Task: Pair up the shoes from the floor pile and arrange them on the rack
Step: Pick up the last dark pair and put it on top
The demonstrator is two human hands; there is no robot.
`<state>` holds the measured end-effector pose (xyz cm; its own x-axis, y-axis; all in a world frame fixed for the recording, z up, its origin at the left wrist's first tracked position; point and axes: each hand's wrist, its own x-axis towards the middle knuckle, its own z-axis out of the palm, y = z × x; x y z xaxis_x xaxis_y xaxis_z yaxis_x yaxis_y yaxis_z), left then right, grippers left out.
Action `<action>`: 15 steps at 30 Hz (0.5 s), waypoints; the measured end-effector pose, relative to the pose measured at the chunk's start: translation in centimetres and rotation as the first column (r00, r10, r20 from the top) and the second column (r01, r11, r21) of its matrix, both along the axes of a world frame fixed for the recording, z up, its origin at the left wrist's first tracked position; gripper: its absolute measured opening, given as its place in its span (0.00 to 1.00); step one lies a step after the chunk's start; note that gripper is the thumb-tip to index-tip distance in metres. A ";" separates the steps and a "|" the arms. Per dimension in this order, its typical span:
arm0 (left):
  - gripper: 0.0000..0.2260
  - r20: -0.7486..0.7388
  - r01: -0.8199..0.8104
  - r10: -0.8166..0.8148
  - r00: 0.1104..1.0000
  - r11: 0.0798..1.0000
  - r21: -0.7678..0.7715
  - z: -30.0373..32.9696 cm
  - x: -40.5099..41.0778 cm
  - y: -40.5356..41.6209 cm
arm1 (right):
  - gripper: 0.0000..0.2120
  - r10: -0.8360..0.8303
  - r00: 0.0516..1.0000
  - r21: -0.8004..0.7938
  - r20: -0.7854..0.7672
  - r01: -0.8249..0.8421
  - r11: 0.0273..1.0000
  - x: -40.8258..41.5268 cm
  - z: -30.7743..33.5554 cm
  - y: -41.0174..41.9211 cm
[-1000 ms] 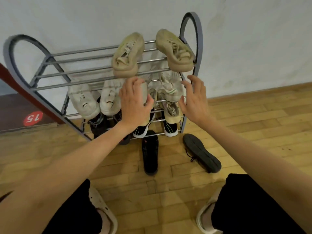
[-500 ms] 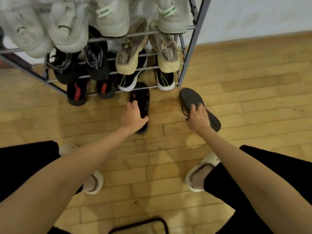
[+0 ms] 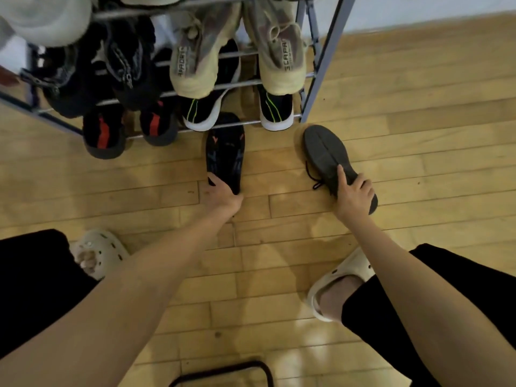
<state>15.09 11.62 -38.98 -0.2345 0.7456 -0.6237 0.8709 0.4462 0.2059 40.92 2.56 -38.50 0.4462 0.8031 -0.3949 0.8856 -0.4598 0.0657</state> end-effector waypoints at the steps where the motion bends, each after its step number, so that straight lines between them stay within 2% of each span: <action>1: 0.50 0.009 -0.001 0.001 1.000 1.000 0.005 0.0 -0.1 -0.1 | 0.37 -0.010 1.000 -0.013 -0.023 0.010 1.000 0.0 0.0 0.0; 3: 0.52 0.024 -0.020 0.020 1.000 1.000 0.013 0.1 -0.6 -0.2 | 0.42 -0.055 0.986 -0.017 -0.157 0.053 0.998 -0.4 0.3 0.2; 5: 0.50 0.041 -0.040 0.039 0.998 0.999 0.028 0.4 -1.5 -0.6 | 0.42 -0.164 0.897 0.018 -0.410 0.187 0.982 -1.4 1.0 0.4; 6: 0.50 0.043 -0.030 0.028 0.999 0.999 0.030 0.5 -2.0 -1.1 | 0.40 -0.234 0.780 0.034 -0.580 0.311 0.950 -2.2 1.6 0.4; 8: 0.51 0.018 0.014 -0.014 1.000 1.000 -0.006 0.6 -3.1 -2.7 | 0.31 -0.337 0.431 -0.027 -0.837 0.583 0.812 -4.2 3.1 -0.1; 10: 0.53 -0.012 0.040 -0.041 0.999 0.996 -0.077 0.4 -4.2 -4.7 | 0.21 -0.390 0.132 -0.186 -0.911 0.712 0.677 -5.9 4.2 -1.0; 12: 0.52 -0.034 0.053 -0.058 0.998 0.990 -0.131 0.2 -5.2 -6.6 | 0.23 -0.437 -0.061 -0.355 -0.897 0.689 0.631 -7.1 4.8 -2.3; 14: 0.46 -0.009 0.038 -0.040 0.999 0.984 -0.175 0.2 -6.3 -8.1 | 0.29 -0.458 -0.191 -0.460 -0.868 0.657 0.598 -8.3 5.1 -3.5; 15: 0.46 0.019 0.018 -0.014 1.000 0.980 -0.198 0.3 -6.7 -8.7 | 0.29 -0.462 -0.257 -0.503 -0.849 0.661 0.557 -8.9 5.2 -4.0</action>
